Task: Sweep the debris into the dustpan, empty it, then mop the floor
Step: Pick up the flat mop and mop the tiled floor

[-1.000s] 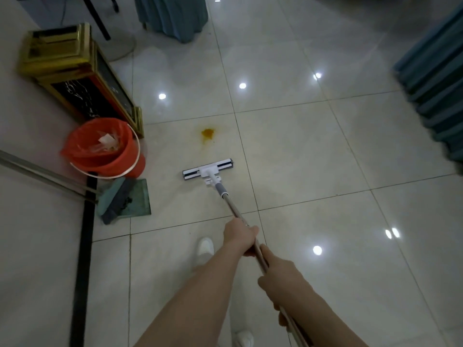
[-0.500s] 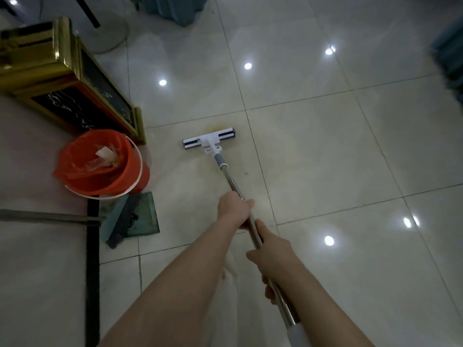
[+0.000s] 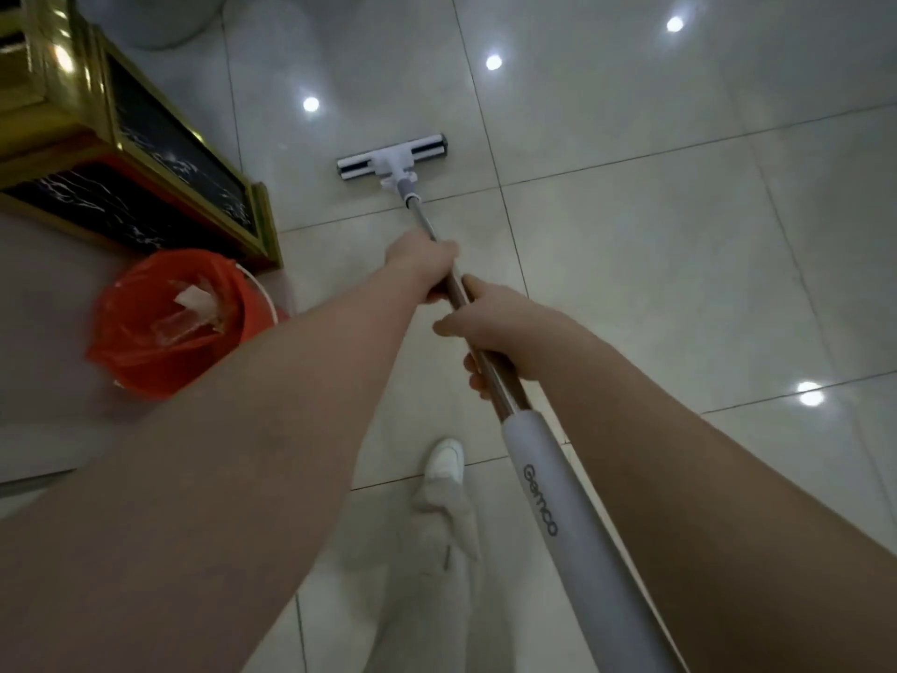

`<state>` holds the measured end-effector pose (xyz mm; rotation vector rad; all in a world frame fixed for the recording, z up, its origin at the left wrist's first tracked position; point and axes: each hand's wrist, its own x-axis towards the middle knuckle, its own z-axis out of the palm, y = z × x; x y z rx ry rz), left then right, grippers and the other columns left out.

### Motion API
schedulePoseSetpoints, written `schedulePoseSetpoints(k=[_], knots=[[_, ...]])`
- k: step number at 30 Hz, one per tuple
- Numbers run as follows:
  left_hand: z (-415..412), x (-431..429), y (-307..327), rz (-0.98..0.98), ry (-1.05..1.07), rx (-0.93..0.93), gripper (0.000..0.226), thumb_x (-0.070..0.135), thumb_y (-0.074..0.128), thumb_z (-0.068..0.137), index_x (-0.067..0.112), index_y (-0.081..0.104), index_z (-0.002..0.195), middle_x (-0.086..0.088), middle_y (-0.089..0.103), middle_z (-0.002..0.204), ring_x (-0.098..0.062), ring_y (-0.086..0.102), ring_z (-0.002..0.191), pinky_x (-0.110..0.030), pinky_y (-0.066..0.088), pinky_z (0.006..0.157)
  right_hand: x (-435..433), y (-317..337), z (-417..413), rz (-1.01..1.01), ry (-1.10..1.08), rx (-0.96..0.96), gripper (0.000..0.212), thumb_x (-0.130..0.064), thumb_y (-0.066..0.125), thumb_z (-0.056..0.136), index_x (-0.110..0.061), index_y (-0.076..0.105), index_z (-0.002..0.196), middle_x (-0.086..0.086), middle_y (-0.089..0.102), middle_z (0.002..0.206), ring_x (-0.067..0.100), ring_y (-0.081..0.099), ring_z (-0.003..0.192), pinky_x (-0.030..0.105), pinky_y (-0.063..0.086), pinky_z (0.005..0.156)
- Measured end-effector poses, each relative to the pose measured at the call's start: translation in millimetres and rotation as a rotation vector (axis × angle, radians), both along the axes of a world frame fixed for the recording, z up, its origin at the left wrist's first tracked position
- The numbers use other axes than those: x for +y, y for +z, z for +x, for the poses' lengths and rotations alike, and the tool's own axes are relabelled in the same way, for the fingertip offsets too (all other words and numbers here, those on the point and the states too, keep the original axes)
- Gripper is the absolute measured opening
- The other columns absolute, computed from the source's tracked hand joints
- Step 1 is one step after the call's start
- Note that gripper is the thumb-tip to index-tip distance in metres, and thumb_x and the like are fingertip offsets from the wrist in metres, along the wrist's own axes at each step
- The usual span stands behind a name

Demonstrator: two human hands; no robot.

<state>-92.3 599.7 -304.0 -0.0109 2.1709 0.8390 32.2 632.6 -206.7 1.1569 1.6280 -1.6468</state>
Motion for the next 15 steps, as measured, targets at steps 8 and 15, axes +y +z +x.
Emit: schedulePoseSetpoints(k=[8,15], knots=[[164.4,-31.5,-19.4,0.073,0.015,-0.21,0.029,0.027,0.053,0.085,0.02,0.047,0.111,-0.014,0.058,0.088,-0.023,0.052,0.055,-0.019,0.038,0.036,-33.9,-8.9,184.3,-0.178,-0.308,0.012,0.056,-0.022,0.052,0.098,-0.047,0.032,0.144,0.01,0.047,0.058,0.016,0.041,0.04,0.023,0.038,0.04],[358.2,-100.1,5.0,-0.004,-0.014,-0.324,0.048,0.029,0.047,0.093,0.031,0.031,0.138,-0.012,0.052,0.115,-0.028,0.061,0.084,-0.034,0.055,0.046,-113.8,11.6,379.1,-0.112,-0.278,-0.068,0.055,-0.033,0.048,0.1,-0.054,0.023,0.144,0.01,0.052,0.059,0.015,0.047,0.042,0.026,0.043,0.043]])
